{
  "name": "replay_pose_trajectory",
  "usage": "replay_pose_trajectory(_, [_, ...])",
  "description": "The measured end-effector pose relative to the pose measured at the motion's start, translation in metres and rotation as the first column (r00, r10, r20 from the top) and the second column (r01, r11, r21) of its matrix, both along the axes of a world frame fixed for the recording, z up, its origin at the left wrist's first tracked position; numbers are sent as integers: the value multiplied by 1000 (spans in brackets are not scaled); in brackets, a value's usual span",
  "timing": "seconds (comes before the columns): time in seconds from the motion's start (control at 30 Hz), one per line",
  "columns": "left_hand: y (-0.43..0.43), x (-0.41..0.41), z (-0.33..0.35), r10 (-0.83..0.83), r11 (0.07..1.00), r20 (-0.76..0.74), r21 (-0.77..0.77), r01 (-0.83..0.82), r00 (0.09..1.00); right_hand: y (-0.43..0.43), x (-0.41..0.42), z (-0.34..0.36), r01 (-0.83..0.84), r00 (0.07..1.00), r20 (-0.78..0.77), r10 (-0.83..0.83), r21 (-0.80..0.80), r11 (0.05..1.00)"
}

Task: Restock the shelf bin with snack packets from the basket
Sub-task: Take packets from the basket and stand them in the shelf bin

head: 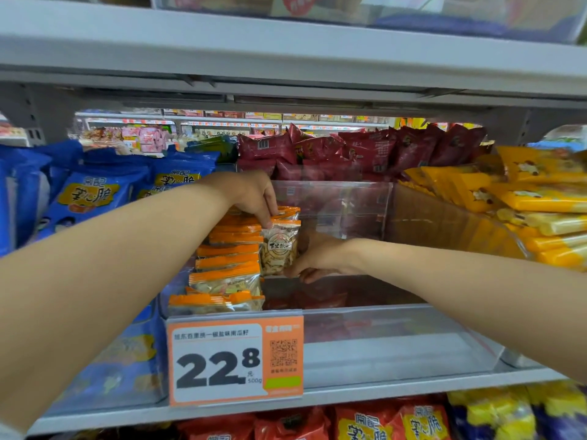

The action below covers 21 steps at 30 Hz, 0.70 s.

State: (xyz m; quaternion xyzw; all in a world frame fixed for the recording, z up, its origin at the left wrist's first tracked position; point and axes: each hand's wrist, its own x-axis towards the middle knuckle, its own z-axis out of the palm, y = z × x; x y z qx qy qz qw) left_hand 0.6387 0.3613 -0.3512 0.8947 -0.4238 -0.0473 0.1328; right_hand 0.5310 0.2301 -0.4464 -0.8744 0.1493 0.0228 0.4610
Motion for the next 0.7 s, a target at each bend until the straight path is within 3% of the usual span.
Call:
replay_pose_trajectory(0.2, [3, -6, 2, -11, 997, 8, -78, 12, 1000, -17, -3, 8, -1, 987, -160, -6, -46, 999])
replay_pose_trajectory(0.37, [5, -15, 0, -25, 996, 74, -88, 31, 997, -14, -12, 14, 8, 996, -91, -10, -25, 1000])
replay_pose_trajectory(0.57, [1, -14, -1, -29, 995, 107, -92, 39, 994, 5, -3, 9, 21, 999, -45, -29, -165, 986])
replay_pose_trajectory(0.7, [-6, -9, -4, -39, 994, 97, -103, 49, 995, 5, 0, 8, 56, 998, 24, -52, -173, 983])
